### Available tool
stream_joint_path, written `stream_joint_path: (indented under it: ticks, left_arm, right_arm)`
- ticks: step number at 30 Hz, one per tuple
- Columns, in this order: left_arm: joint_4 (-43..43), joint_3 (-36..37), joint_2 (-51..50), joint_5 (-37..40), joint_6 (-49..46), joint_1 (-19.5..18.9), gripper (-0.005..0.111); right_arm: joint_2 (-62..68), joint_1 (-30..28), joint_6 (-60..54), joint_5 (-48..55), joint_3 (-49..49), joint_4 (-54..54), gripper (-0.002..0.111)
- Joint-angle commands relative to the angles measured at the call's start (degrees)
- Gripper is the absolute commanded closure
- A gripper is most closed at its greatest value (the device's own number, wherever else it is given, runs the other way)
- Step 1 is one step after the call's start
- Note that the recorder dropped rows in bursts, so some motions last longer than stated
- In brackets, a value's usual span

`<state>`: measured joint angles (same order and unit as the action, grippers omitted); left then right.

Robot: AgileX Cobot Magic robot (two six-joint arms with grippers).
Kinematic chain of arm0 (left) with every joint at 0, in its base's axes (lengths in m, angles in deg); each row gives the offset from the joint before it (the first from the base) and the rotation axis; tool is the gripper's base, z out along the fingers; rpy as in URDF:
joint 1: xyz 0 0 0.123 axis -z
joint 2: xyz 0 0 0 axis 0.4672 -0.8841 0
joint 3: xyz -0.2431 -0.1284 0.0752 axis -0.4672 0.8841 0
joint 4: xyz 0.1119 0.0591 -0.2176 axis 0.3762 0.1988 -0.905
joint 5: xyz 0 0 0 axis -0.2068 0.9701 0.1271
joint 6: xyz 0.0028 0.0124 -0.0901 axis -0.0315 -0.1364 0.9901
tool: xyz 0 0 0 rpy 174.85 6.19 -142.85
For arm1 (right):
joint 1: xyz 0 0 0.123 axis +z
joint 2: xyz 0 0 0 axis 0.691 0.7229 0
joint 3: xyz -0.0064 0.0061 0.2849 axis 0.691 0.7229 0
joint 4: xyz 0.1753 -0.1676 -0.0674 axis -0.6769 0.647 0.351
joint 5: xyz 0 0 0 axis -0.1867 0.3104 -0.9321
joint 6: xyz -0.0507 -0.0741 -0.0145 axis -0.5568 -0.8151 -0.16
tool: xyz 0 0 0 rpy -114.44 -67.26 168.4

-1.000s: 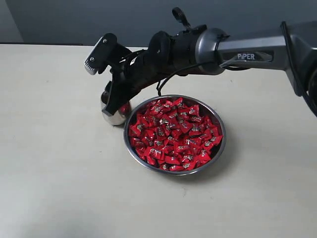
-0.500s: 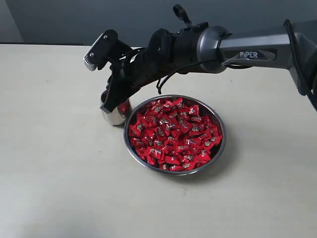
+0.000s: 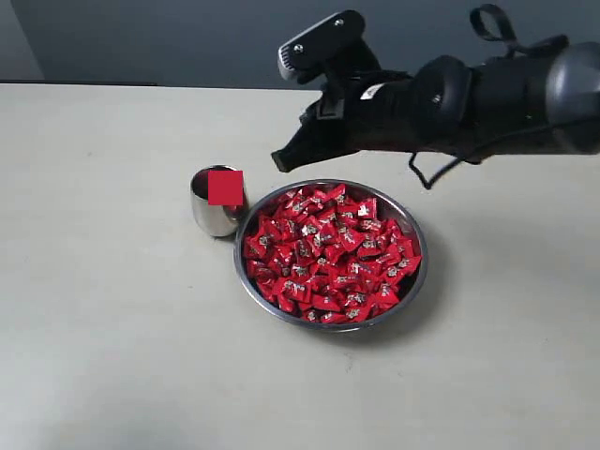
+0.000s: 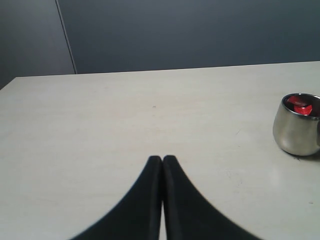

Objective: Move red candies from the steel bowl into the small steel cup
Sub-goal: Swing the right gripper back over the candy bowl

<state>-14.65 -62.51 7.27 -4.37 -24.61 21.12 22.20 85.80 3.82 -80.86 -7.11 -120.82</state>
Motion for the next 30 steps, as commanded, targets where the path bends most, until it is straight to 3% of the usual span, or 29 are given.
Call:
stream_joint_path:
  ticks: [1,5,9,30]
  left_arm:
    - [-0.16,0.22,0.26,-0.11,0.09,-0.03,0.106]
    - [-0.16,0.22,0.26,-0.11,0.09,-0.03,0.106]
    - [-0.16,0.22,0.26,-0.11,0.09,-0.03,0.106]
    - [-0.16,0.22,0.26,-0.11,0.09,-0.03,0.106]
  right_arm:
    - [-7.54,-0.99,-0.47,-6.53,11.36,0.40,0.108]
    - [-10.58,-0.99,-0.78,-9.43,21.84,0.40,0.108]
    - [-10.20,-0.99,-0.87,-9.59,25.59,0.40,0.108]
    - [-9.71,-0.99,-0.27,-9.54,26.25,-2.92,0.108]
